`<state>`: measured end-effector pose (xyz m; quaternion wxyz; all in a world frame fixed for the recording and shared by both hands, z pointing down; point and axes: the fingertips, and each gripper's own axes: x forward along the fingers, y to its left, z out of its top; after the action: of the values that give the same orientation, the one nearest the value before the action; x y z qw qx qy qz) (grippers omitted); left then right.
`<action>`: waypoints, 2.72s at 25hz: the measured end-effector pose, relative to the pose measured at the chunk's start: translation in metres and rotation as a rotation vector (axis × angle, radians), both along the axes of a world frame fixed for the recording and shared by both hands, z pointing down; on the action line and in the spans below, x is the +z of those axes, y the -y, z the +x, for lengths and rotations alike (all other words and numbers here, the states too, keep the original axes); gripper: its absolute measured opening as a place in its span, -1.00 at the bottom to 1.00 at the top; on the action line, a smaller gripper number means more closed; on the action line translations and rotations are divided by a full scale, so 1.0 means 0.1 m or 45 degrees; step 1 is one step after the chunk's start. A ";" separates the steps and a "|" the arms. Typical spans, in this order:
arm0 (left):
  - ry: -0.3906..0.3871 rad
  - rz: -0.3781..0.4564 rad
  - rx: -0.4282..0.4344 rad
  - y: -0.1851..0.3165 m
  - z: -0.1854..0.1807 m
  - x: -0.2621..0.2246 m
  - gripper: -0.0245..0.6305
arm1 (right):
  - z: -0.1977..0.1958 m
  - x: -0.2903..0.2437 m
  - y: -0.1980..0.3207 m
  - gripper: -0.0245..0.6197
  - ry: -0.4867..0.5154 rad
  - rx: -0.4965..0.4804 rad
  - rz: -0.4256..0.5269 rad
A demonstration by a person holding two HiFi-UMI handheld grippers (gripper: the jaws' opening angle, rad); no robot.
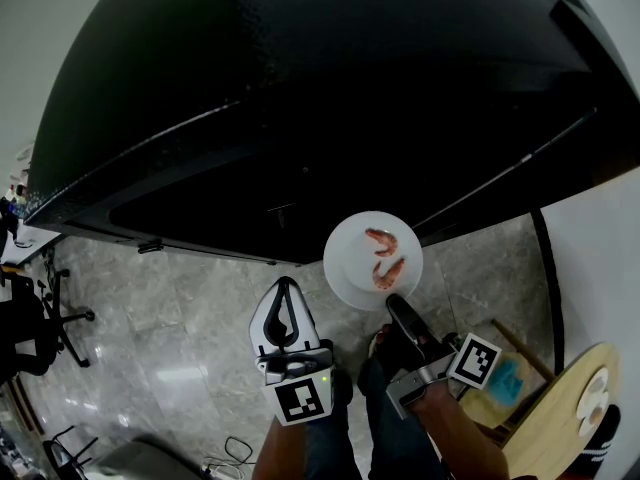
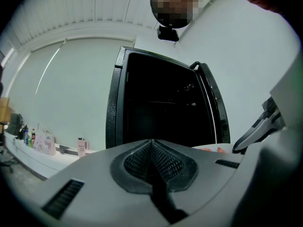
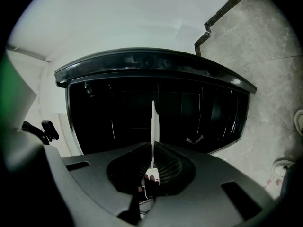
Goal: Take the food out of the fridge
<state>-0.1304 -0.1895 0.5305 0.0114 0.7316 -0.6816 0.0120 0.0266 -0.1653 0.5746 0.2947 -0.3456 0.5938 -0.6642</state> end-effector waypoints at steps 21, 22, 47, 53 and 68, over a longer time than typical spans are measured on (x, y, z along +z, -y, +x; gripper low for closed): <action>-0.015 0.001 -0.008 -0.01 -0.02 -0.16 -0.88 | -0.06 -0.32 -0.19 -0.82 0.017 -0.062 0.006; -0.015 0.004 -0.010 -0.01 -0.02 -0.18 -0.88 | -0.07 -0.34 -0.21 -0.82 0.016 -0.070 0.005; -0.036 -0.033 -0.033 -0.29 -0.13 -0.97 -0.88 | -0.07 -1.31 -0.45 -0.82 0.010 -0.125 -0.002; -0.039 -0.018 -0.043 -0.38 -0.19 -1.29 -0.88 | -0.04 -1.62 -0.55 -0.82 0.003 -0.132 -0.007; 0.027 0.046 -0.055 -0.54 -0.34 -2.09 -0.88 | -0.08 -2.37 -0.84 -0.82 0.004 -0.151 -0.021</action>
<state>-0.1642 -0.1356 0.3219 -0.0088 0.7166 -0.6974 0.0071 0.0188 -0.0812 0.3376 0.2529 -0.3110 0.6074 -0.6859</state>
